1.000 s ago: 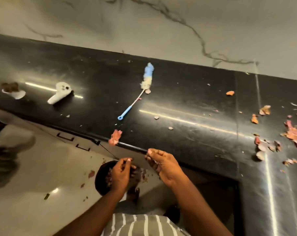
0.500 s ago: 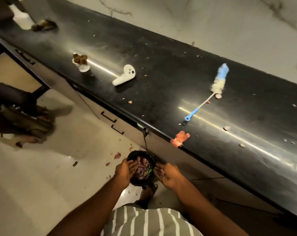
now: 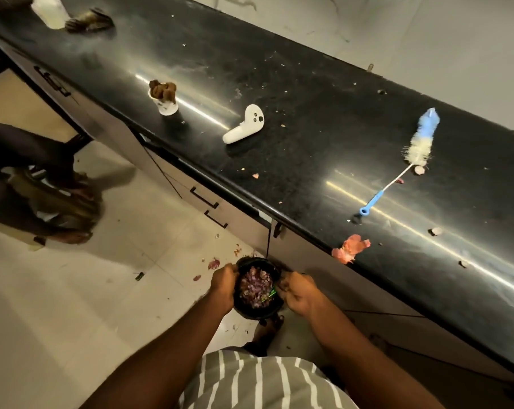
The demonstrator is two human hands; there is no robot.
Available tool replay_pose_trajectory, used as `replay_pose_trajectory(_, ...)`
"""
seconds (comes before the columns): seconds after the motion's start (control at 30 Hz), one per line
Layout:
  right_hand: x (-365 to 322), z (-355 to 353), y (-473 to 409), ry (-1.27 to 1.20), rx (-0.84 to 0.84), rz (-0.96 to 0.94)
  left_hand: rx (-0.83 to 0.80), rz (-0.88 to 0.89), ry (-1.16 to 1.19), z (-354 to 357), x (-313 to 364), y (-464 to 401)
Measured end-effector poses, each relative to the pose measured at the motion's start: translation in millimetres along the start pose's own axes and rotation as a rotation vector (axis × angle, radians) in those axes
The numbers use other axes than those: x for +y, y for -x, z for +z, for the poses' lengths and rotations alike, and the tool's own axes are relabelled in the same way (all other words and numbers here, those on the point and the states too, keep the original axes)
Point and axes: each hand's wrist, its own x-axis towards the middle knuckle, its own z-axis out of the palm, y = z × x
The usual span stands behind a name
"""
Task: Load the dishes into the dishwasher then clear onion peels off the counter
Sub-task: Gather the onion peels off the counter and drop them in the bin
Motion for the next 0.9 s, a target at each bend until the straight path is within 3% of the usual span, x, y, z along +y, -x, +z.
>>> replay_pose_trajectory(0.13,1.8,-6.5,6.9,-0.124,-0.059,0.014,-0.024,0.044,-0.106,13.0,-5.7,-4.4)
replay_pose_trajectory(0.2,2.0,-16.2,14.4,-0.15,-0.063,-0.017,-0.085,0.075,-0.275,25.2,-16.0,-16.0)
replay_pose_trajectory(0.37,-7.7,-74.0,38.2,-0.286,0.025,-0.122,-0.362,0.264,-0.96,94.7,-49.3,-28.8)
replay_pose_trajectory(0.57,-5.9,-190.5,81.3,-0.633,0.207,-0.29,-0.851,0.326,-1.359,208.7,-105.8,81.8)
replay_pose_trajectory(0.7,7.6,-266.5,119.7,-0.858,0.285,-0.401,-1.065,0.496,-1.542,255.0,-157.5,126.8)
replay_pose_trajectory(0.9,25.6,-361.5,166.6,-1.03,0.38,-0.54,-1.272,0.708,-1.583,302.2,-232.2,167.9)
